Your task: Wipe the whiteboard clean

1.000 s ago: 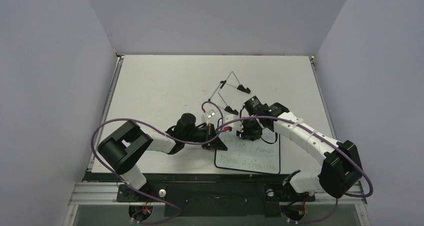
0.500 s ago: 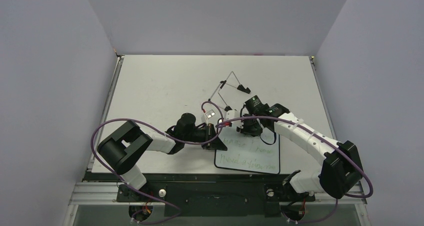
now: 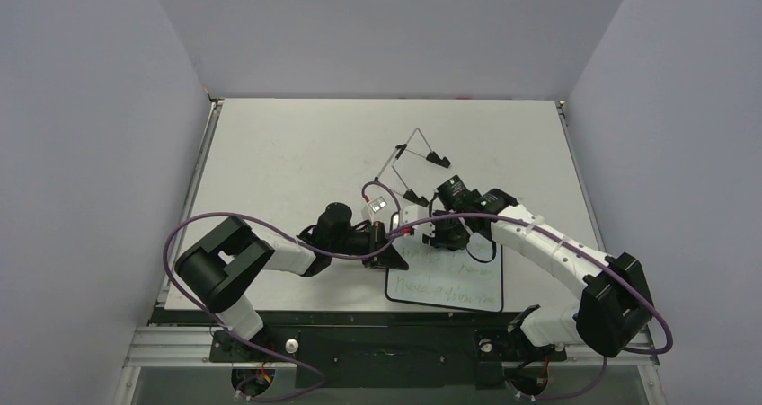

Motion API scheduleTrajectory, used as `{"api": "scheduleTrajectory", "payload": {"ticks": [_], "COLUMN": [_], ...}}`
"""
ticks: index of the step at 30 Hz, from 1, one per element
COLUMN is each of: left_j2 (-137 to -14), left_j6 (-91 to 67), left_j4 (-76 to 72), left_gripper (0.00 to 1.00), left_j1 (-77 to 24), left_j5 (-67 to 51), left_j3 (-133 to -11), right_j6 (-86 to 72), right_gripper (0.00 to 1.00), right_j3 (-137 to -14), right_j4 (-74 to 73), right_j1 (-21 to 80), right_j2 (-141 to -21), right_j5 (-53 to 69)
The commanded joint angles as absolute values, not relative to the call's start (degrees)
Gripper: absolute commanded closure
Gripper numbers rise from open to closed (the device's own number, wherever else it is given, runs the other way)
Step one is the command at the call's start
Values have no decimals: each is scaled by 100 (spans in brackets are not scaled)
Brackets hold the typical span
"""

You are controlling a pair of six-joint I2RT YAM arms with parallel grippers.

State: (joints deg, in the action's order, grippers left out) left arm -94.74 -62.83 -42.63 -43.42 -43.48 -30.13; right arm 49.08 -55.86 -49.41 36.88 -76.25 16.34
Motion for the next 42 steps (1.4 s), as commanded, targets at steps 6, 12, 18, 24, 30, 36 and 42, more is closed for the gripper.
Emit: {"api": "scheduleTrajectory", "payload": {"ticks": [6,12,18,24,30,36,42], "left_j2": [-9281,-9272,-9257,-9248,-9236,-9236,-9264], "left_j6": [-6036,-6046,-6046,-6061,-6073,-6073,-6069], "left_j4": [-4624,-4623,-4654,-4710,-4731,-4727,-4746], "left_gripper": [100,100,100,100,100,100,100], "left_j1": [-4377,-4377,-4379,-4387,-4395,-4412,-4434], "left_j5": [-4394,-4391,-4386,-4377,-4364,-4352,-4361], "left_j3": [-3154,-3160,-3117,-3085,-3068,-3079,-3088], "right_j6": [4447,5528,4874,4527,5060,3794,3856], "right_gripper": [100,100,100,100,100,100,100], "right_j3": [-5477,-5656,-5426,-5355,-5515,-5420,-5555], "right_j4": [-4211,-5317,-4467,-3971,-4704,-3481,-3852], "right_j1": [3872,4007,3936,3917,4069,3469,3338], "right_j2": [-7528,-7538,-7535,-7444,-7447,-7626,-7727], "right_j5": [1027,2008,850,744,1869,279,763]}}
